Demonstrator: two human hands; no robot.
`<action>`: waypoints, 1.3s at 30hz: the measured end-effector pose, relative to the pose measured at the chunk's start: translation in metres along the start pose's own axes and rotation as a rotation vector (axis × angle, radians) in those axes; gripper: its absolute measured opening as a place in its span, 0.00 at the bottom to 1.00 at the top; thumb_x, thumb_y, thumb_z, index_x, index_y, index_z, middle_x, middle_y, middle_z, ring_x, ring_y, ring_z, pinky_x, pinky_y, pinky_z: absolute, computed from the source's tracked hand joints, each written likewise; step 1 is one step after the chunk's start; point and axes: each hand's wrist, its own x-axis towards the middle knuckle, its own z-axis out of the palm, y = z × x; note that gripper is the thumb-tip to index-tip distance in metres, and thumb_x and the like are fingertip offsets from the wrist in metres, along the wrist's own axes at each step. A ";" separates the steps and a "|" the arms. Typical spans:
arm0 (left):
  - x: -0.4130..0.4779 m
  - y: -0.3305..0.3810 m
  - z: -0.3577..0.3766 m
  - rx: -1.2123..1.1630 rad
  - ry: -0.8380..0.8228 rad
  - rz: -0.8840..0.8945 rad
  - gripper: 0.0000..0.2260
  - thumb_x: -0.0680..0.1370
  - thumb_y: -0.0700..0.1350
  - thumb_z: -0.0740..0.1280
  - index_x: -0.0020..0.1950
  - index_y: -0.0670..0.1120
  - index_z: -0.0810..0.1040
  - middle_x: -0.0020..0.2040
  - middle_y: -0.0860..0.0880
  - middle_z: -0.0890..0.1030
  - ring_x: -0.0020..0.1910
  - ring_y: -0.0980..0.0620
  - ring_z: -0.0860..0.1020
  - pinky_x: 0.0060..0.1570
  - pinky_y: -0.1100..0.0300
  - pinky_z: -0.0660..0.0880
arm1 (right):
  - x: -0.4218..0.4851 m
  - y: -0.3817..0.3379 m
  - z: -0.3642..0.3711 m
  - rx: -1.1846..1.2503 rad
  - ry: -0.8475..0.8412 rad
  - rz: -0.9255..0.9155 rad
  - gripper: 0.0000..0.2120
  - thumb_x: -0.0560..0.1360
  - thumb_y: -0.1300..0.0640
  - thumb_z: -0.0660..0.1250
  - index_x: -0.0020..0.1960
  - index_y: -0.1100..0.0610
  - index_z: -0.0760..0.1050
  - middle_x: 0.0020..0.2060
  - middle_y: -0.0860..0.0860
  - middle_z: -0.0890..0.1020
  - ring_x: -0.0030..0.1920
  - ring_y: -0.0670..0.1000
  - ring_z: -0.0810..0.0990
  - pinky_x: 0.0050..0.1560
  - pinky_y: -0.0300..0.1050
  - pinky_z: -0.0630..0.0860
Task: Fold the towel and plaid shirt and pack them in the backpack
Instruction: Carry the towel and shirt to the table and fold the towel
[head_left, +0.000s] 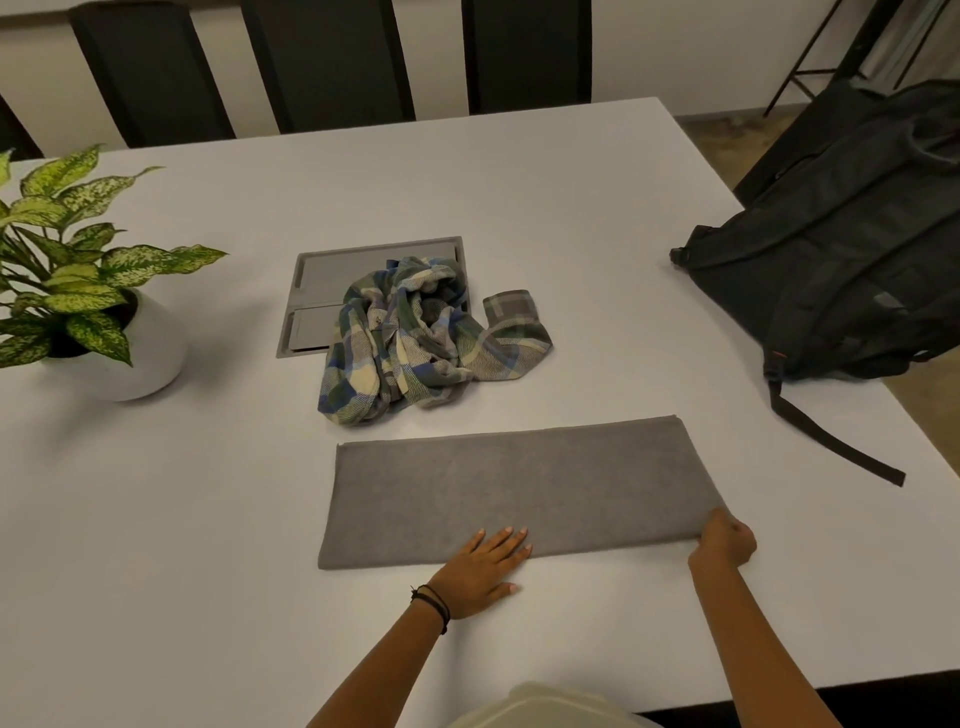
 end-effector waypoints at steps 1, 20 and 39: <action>0.006 0.004 -0.002 -0.011 0.006 0.015 0.37 0.71 0.65 0.32 0.76 0.49 0.41 0.77 0.50 0.42 0.76 0.52 0.41 0.72 0.51 0.40 | 0.001 -0.003 -0.001 0.029 0.024 -0.010 0.13 0.74 0.64 0.59 0.56 0.70 0.73 0.53 0.65 0.77 0.49 0.60 0.76 0.50 0.49 0.74; 0.068 0.043 -0.044 -0.265 0.025 0.013 0.21 0.82 0.49 0.55 0.75 0.45 0.59 0.76 0.46 0.56 0.74 0.47 0.58 0.71 0.53 0.58 | 0.001 -0.047 -0.010 0.146 0.037 -0.220 0.06 0.73 0.64 0.62 0.49 0.62 0.74 0.47 0.56 0.77 0.47 0.53 0.76 0.54 0.48 0.75; 0.082 0.013 -0.202 -1.552 0.265 -0.357 0.24 0.80 0.60 0.50 0.60 0.43 0.73 0.53 0.44 0.79 0.50 0.46 0.79 0.45 0.56 0.79 | -0.146 -0.046 0.050 -0.127 -0.683 -0.705 0.06 0.72 0.66 0.68 0.45 0.57 0.75 0.39 0.44 0.78 0.39 0.40 0.78 0.39 0.28 0.74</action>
